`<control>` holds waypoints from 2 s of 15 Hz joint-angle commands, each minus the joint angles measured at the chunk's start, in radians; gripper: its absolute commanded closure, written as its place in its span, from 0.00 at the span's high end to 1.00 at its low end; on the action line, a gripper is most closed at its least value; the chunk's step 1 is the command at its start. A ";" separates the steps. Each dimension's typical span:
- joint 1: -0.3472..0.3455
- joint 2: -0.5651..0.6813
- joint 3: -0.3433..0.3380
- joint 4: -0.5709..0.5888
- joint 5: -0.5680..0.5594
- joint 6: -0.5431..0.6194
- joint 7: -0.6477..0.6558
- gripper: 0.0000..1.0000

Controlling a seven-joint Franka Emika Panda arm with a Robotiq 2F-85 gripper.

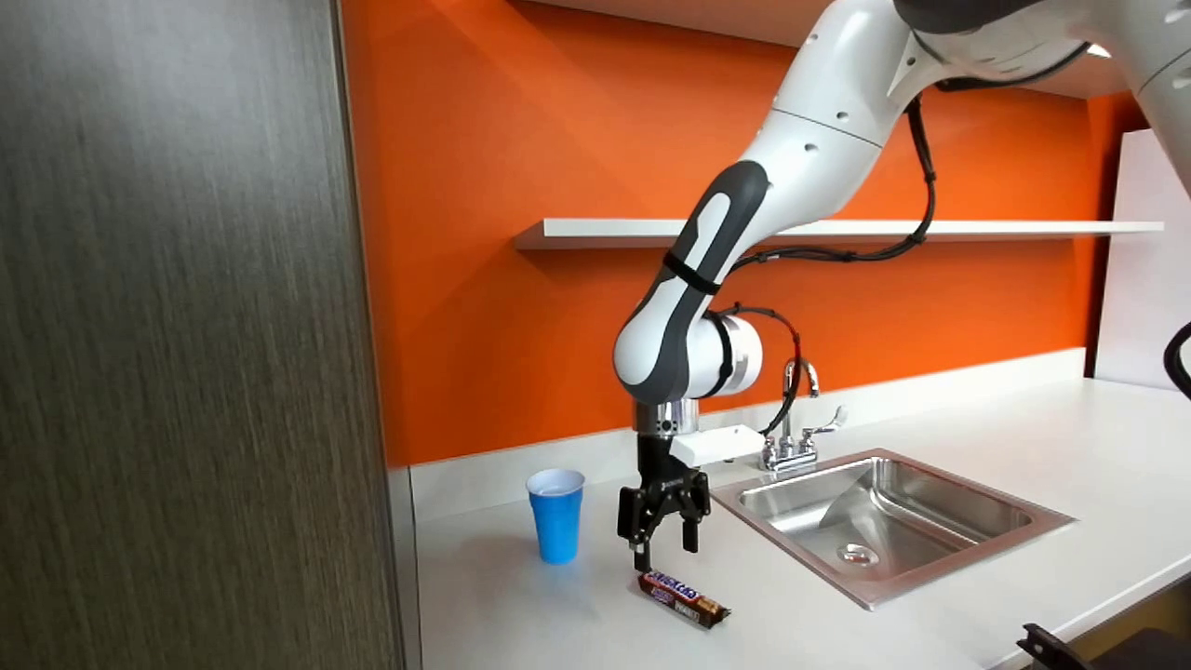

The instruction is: Pick up the object from the counter and place it on the shelf

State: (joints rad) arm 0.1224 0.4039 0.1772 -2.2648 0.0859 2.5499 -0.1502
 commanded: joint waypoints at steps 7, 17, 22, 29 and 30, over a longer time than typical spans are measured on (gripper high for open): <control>0.000 0.071 -0.031 0.040 -0.048 0.076 0.016 1.00; 0.009 0.060 -0.051 0.007 -0.095 0.051 0.027 1.00; 0.018 0.058 -0.048 -0.012 -0.098 0.048 0.029 1.00; 0.021 0.059 -0.043 -0.024 -0.093 0.051 0.030 1.00; 0.021 0.059 -0.043 -0.024 -0.091 0.052 0.029 1.00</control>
State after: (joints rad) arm 0.1428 0.4752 0.1284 -2.2843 0.0121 2.6178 -0.1476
